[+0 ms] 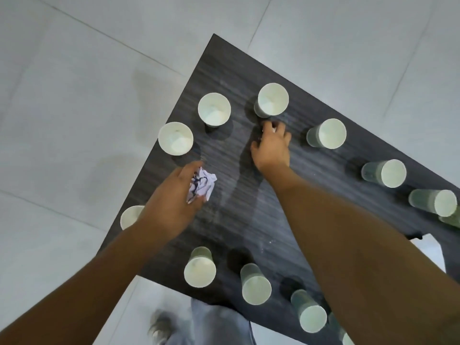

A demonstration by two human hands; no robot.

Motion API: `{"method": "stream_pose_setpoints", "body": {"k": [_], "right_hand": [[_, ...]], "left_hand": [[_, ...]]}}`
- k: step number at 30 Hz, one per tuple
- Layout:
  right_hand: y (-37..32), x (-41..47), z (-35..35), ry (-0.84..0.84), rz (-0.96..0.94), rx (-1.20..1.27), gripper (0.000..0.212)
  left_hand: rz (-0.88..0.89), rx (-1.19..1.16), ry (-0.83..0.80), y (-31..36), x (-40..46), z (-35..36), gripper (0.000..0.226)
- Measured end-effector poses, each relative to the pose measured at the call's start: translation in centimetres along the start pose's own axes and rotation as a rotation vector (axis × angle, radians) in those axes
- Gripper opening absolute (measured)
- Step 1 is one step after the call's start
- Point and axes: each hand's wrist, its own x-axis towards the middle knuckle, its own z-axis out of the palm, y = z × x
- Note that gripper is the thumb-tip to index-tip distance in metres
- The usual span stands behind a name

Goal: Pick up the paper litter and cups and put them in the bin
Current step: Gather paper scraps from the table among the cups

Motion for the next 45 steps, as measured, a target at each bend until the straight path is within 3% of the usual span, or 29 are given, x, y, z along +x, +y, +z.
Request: {"method": "stream_pose_setpoints", "body": {"k": [10,17,26,33,39,45], "right_hand": [[-0.7,-3.7,0.6,-0.031,-0.066,0.042,0.033],[-5.8,-11.9,-4.8,0.046,-0.116,0.115,0.032],[-26.0,-19.2,-9.5,0.15,-0.142,0.248,0.034],[-44.1,-23.1,-9.4,0.121,-0.349,0.307,0.033],[-51.1,-20.8,-11.6,0.064,-0.464,0.257,0.033],[-54.4,-12.4,-15.9,0.072,-0.432,0.262,0.032]], "left_hand": [[0.129,-0.048,0.071,-0.8,0.5,-0.7,0.054],[0.171,-0.141,0.101,-1.3,-4.9,-7.3,0.049],[0.241,-0.014,0.2,-8.2,-13.7,-26.6,0.042],[0.165,0.016,0.342,-14.5,-17.3,-41.1,0.038],[0.165,0.036,0.4,-15.2,-16.3,-48.2,0.031],[0.174,0.081,0.408,-12.4,-9.4,-54.8,0.023]]}}
